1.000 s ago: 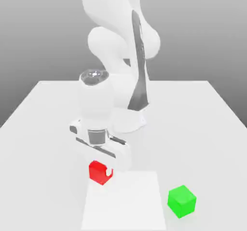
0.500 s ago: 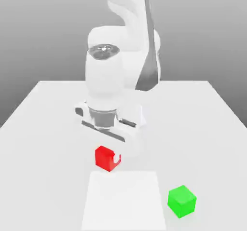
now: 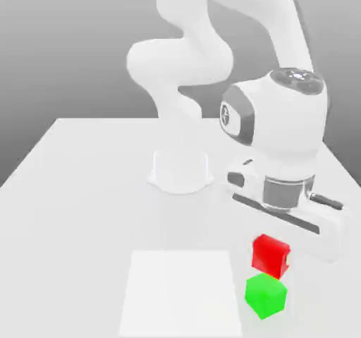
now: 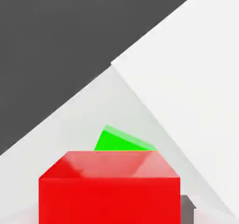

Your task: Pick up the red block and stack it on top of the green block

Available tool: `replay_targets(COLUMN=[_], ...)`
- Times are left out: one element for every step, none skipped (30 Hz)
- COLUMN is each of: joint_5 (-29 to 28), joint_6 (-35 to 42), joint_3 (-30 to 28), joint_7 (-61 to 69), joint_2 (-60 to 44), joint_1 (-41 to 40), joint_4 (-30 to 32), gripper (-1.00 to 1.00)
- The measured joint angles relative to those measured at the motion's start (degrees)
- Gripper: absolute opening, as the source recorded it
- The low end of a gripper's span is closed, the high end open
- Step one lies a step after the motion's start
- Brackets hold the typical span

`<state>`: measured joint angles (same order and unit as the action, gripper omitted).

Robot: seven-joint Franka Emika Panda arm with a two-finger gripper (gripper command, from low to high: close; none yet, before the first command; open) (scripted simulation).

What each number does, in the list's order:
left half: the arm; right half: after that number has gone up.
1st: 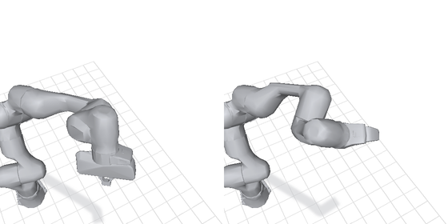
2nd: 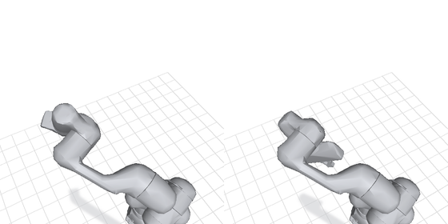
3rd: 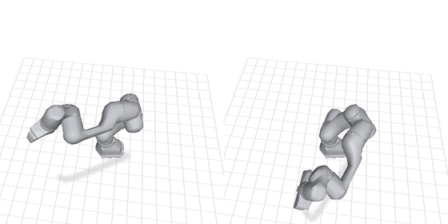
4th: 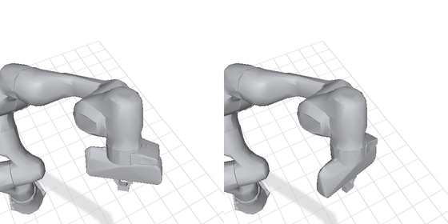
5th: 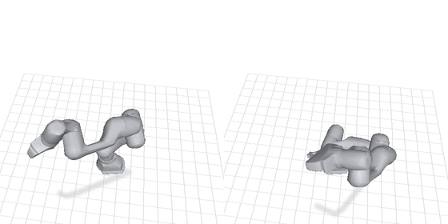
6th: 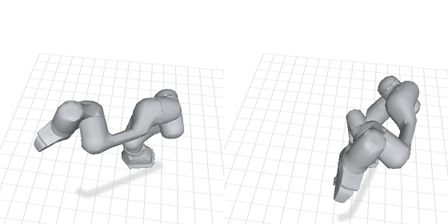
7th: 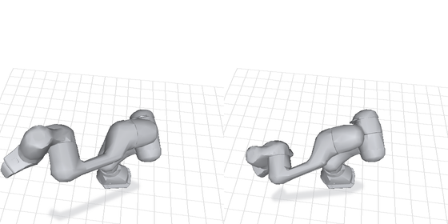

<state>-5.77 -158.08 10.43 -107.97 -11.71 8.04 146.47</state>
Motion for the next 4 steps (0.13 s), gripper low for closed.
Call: replay_targets(joint_5=[-0.6,-0.6,-0.6,-0.6], joint_6=[-1.3,-1.3,-1.3,-1.3], joint_3=[-0.4,-0.4,-0.4,-0.4], joint_7=[-0.5,-0.5,-0.5,-0.5], joint_2=[-1.4,-1.4,-1.4,-1.4], joint_1=[0.3,0.3,0.3,0.3], joint_4=[-0.1,-0.1,-0.1,-0.1], gripper=[1.0,1.0,1.0,1.0])
